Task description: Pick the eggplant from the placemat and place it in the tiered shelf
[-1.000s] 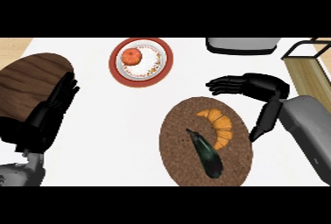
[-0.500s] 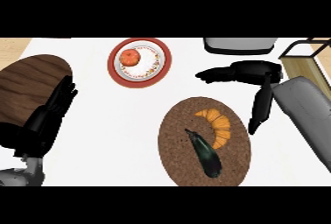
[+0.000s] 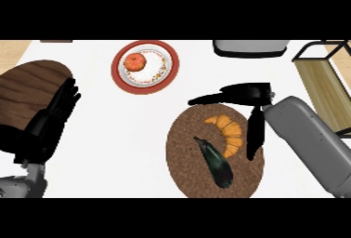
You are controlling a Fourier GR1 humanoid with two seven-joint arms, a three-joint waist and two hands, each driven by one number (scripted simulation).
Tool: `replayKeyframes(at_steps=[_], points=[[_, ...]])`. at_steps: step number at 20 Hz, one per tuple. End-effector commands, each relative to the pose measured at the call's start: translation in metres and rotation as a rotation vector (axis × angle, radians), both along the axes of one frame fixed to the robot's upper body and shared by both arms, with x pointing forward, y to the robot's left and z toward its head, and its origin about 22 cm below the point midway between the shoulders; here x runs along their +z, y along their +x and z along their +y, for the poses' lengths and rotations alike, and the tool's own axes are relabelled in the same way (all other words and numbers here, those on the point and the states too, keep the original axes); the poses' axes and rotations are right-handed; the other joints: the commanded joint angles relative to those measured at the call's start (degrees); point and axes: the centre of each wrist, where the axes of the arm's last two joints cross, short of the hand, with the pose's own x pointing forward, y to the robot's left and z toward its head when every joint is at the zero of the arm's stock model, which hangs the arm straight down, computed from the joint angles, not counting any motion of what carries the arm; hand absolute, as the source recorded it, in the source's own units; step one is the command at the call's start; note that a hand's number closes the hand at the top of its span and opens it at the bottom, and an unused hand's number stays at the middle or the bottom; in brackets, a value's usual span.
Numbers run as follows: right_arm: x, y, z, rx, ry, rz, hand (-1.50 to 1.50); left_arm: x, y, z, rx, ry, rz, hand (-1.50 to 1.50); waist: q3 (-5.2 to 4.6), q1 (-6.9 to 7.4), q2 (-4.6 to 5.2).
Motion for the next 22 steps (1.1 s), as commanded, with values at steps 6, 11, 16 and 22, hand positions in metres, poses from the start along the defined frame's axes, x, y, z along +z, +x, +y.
replayKeyframes(at_steps=[6,11,16,22], points=[[-0.013,-0.015,0.031,0.052,-0.081,-0.059,-1.5,0.008,0.003,0.003,0.015,0.003,0.016,0.0,0.0,0.04,0.02],[-0.007,-0.025,0.034,0.123,-0.174,-0.066,-1.5,0.013,-0.013,-0.001,0.002,0.007,0.017,0.0,0.0,0.02,-0.18],[-0.028,-0.032,0.053,0.175,-0.248,-0.065,-1.5,-0.013,-0.007,-0.007,0.002,0.0,-0.003,0.0,-0.01,0.06,0.02],[-0.034,-0.032,0.037,0.171,-0.331,-0.114,-1.5,-0.007,-0.007,-0.007,-0.002,-0.008,0.011,0.0,0.01,0.16,0.03]])
